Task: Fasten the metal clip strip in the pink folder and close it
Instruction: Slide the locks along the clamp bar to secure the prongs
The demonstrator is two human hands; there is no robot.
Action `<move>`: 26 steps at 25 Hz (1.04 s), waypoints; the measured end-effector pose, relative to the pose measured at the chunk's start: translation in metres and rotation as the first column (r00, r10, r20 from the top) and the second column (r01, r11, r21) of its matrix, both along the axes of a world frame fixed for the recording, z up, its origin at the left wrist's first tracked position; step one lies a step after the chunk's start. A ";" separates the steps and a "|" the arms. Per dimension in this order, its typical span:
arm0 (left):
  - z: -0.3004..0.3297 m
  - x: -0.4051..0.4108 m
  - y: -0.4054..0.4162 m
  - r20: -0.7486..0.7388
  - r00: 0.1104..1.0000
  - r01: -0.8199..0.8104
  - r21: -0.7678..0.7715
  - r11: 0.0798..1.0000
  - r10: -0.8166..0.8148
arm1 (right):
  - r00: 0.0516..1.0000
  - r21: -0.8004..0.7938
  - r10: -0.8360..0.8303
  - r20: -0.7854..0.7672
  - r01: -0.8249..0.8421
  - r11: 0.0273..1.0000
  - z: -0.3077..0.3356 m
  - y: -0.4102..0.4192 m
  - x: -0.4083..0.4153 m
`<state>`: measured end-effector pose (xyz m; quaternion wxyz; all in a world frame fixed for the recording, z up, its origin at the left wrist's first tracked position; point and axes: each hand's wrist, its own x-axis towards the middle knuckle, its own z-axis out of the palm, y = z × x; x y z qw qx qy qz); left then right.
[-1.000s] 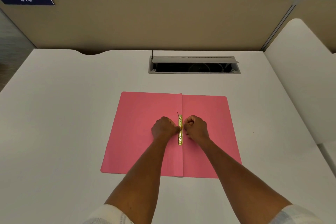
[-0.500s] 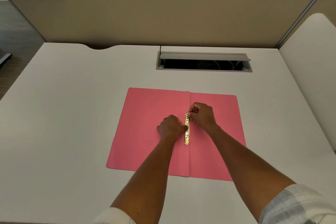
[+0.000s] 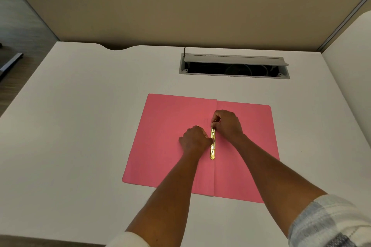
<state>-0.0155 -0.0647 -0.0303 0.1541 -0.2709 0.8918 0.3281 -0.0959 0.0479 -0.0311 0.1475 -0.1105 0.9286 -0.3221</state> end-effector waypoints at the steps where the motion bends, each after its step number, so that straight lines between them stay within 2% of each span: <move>1: -0.001 0.001 0.000 -0.017 1.000 0.008 -0.004 1.000 -0.008 | 1.000 0.009 0.004 -0.005 -0.004 1.000 -0.001 0.000 0.000; 6: -0.006 0.013 0.002 -0.200 0.969 0.124 -0.112 0.986 -0.145 | 0.998 -0.059 -0.056 0.013 0.057 0.997 -0.005 0.005 0.001; 9: -0.006 0.017 0.004 -0.226 0.938 0.210 -0.226 0.951 -0.261 | 0.997 -0.079 -0.076 0.026 0.078 0.994 -0.004 0.006 0.002; 19: 0.005 0.013 0.003 -0.108 0.860 0.391 -0.489 0.780 -0.499 | 0.988 -0.141 -0.135 0.081 0.145 0.979 0.001 0.012 0.002; 23: 0.001 0.008 0.005 -0.068 0.834 0.428 -0.547 0.720 -0.547 | 0.981 -0.155 -0.165 0.099 0.179 0.972 -0.001 0.017 0.004; 26: -0.002 0.007 0.003 -0.092 0.815 0.426 -0.574 0.699 -0.572 | 0.979 -0.152 -0.180 0.091 0.192 0.970 0.000 0.018 0.002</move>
